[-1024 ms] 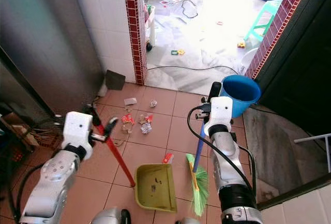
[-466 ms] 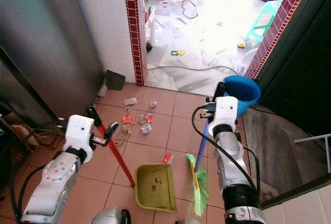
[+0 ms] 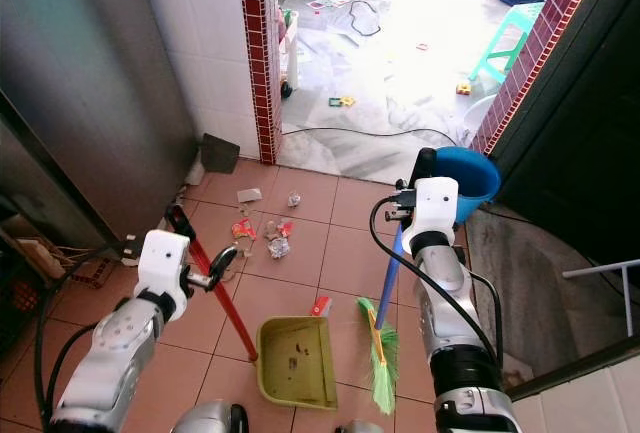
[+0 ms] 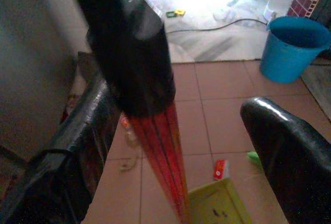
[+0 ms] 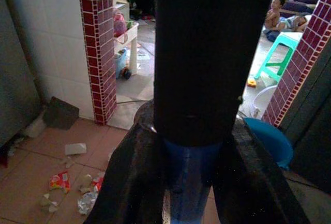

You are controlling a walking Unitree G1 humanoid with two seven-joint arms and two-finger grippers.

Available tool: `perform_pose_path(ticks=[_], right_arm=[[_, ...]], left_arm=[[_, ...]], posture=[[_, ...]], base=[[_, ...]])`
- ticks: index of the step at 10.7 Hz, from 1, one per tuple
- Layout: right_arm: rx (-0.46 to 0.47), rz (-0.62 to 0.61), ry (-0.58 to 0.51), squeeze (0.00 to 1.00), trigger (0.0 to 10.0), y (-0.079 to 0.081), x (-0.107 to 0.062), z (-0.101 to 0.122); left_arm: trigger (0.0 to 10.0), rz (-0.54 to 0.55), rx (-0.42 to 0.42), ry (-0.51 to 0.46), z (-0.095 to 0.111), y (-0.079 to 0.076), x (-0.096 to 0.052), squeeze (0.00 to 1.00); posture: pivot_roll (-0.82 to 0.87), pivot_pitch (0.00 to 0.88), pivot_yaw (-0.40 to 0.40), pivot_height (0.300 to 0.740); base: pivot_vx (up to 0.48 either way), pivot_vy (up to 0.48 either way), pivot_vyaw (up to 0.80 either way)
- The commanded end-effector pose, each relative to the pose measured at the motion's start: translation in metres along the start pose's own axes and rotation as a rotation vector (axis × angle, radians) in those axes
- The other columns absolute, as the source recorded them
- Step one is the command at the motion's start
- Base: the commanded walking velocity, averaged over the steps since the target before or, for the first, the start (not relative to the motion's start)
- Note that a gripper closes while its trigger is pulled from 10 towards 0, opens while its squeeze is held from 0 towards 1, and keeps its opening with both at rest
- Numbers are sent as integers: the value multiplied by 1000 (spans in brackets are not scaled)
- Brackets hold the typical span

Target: Sweep floor

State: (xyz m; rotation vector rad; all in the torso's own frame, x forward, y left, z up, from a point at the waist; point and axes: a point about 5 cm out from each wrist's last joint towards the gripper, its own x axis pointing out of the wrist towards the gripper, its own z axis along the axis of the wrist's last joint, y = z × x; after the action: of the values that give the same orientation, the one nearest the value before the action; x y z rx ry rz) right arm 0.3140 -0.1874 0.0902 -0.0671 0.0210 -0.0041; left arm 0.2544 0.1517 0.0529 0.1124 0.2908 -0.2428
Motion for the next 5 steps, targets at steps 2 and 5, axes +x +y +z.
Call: perform_pose_path(ticks=[2, 5], right_arm=[[-13, -23, -18, 0, 10000, -6, 1, 5], [-19, -36, -20, 0, 10000, -11, -1, 5]], left_arm=[[10000, -3, 36, -2, -1, 8, 7, 0], [10000, -12, 56, 7, -4, 9, 15, 0]], posture=[[-48, 2, -40, 740], [-60, 1, -33, 740]], base=[[0, 0, 0], [0, 0, 0]])
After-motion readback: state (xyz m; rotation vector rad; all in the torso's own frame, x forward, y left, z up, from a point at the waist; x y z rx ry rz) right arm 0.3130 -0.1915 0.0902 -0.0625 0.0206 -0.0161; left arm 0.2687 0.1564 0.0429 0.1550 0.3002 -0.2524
